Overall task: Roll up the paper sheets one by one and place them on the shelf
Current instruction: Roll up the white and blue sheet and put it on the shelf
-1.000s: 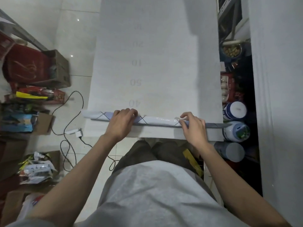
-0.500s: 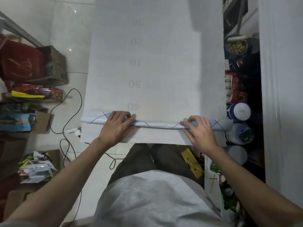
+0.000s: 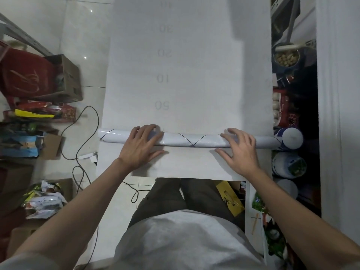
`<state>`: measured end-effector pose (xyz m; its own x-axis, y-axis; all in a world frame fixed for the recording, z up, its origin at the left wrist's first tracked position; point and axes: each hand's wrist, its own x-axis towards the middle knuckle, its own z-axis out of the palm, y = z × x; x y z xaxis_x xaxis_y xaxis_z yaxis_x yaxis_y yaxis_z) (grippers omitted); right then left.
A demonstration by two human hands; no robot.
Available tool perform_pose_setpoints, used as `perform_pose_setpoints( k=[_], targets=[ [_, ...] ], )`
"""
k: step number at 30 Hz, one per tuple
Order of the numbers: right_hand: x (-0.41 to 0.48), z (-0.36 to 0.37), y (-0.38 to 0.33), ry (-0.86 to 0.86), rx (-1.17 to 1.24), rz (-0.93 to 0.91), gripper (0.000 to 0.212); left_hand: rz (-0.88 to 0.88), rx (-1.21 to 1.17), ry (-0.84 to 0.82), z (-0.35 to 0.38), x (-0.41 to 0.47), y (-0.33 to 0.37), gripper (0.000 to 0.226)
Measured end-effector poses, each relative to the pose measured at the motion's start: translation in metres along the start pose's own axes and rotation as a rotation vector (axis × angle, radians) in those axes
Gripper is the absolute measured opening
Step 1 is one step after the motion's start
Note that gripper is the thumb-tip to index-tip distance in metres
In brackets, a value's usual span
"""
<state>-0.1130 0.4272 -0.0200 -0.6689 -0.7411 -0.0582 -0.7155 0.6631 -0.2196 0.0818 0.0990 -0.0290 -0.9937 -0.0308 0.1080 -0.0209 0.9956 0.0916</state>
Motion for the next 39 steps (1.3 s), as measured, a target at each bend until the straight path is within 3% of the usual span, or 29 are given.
perform_pose_setpoints(
  k=[9, 16, 23, 30, 35, 39],
  targets=[
    [0.036, -0.008, -0.001, 0.075, -0.027, 0.109, 0.038, -0.119, 0.054, 0.079, 0.0, 0.028, -0.008, 0.025],
    [0.047, -0.011, -0.003, -0.028, -0.099, 0.149, 0.058, -0.121, 0.079, 0.001, 0.003, 0.038, -0.016, 0.075],
    [0.072, -0.013, 0.003, 0.097, -0.04, 0.209, 0.042, -0.194, 0.084, 0.092, 0.0, 0.063, -0.023, 0.043],
    [0.087, -0.01, 0.013, 0.046, -0.11, 0.166, 0.066, -0.19, 0.133, 0.017, 0.002, 0.081, -0.03, 0.069],
    [0.094, -0.013, 0.022, 0.161, -0.001, 0.198, 0.046, -0.215, 0.16, 0.093, -0.004, 0.09, -0.033, 0.047],
    [0.098, -0.016, 0.025, 0.163, -0.027, 0.169, 0.04, -0.212, 0.125, 0.055, -0.005, 0.091, -0.035, 0.039]
  ],
)
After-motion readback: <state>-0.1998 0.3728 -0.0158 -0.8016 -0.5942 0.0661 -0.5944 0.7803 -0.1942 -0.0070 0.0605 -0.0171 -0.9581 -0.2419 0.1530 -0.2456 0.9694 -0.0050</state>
